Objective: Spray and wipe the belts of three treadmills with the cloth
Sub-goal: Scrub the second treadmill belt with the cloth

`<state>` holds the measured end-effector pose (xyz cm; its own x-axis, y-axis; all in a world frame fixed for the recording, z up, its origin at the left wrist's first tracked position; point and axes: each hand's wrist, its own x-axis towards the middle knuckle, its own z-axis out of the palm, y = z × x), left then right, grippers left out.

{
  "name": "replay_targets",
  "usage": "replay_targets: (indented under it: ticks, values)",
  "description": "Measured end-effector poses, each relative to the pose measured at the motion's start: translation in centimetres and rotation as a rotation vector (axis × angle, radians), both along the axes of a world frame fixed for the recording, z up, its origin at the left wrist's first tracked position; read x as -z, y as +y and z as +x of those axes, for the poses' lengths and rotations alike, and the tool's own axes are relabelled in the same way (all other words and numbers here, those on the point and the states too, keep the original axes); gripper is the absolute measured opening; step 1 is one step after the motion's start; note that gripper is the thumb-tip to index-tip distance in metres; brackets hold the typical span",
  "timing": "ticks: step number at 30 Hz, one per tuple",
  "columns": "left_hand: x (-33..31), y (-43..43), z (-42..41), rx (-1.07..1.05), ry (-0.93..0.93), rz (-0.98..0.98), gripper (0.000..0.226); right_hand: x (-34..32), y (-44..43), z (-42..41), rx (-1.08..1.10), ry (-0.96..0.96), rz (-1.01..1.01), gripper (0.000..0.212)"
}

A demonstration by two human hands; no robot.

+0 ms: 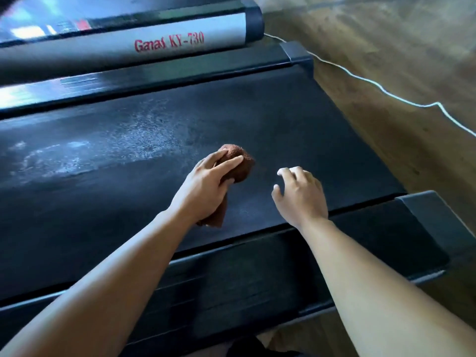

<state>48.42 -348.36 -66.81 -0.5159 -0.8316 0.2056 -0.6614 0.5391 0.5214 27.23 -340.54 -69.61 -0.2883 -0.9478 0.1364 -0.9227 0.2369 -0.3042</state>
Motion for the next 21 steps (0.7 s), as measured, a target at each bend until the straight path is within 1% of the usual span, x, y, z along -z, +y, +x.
replay_targets:
  ticks: [8, 21]
  values:
    - [-1.5, -2.6, 12.7, -0.206, -0.006, -0.023, 0.054, -1.6, -5.4, 12.4, -0.193, 0.006, 0.018, 0.036]
    - [-0.5, -4.9, 32.2, -0.516, -0.012, 0.004, 0.052, -2.2, -12.8, 31.5, -0.393, -0.025, 0.058, 0.035]
